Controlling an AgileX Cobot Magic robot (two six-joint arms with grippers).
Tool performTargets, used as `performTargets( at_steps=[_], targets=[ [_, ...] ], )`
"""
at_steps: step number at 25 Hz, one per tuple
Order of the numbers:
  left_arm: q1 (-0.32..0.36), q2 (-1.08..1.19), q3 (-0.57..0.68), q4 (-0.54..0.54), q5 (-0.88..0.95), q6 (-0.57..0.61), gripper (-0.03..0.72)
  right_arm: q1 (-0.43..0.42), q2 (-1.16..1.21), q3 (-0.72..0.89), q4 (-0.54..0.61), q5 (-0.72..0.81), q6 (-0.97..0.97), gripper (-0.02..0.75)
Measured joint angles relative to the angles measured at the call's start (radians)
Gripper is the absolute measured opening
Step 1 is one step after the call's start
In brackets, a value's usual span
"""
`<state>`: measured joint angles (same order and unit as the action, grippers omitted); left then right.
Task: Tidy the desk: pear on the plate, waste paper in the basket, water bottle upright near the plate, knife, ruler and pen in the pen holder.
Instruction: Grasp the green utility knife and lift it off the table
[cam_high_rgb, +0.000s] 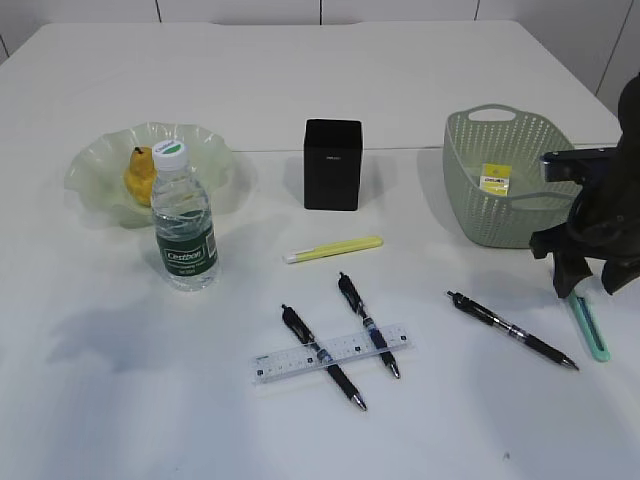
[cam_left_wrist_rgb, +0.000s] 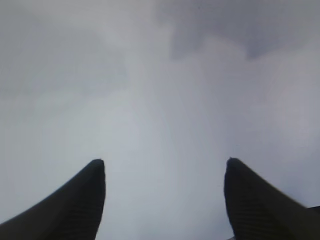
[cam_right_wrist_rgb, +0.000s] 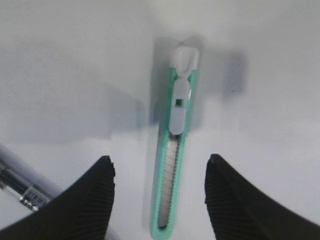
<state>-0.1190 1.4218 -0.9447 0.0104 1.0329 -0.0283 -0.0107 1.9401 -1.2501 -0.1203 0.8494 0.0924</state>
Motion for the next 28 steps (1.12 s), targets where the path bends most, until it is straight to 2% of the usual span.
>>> performTargets(
  at_steps=[7, 28],
  targets=[
    [0.000, 0.000, 0.000, -0.002, -0.002, 0.000, 0.521, -0.056, 0.000, 0.000, 0.046, -0.004, -0.019, 0.430],
    [0.000, 0.000, 0.000, -0.010, -0.022, 0.000, 0.521, -0.058, 0.041, -0.009, 0.072, -0.031, -0.030, 0.429]
  ],
)
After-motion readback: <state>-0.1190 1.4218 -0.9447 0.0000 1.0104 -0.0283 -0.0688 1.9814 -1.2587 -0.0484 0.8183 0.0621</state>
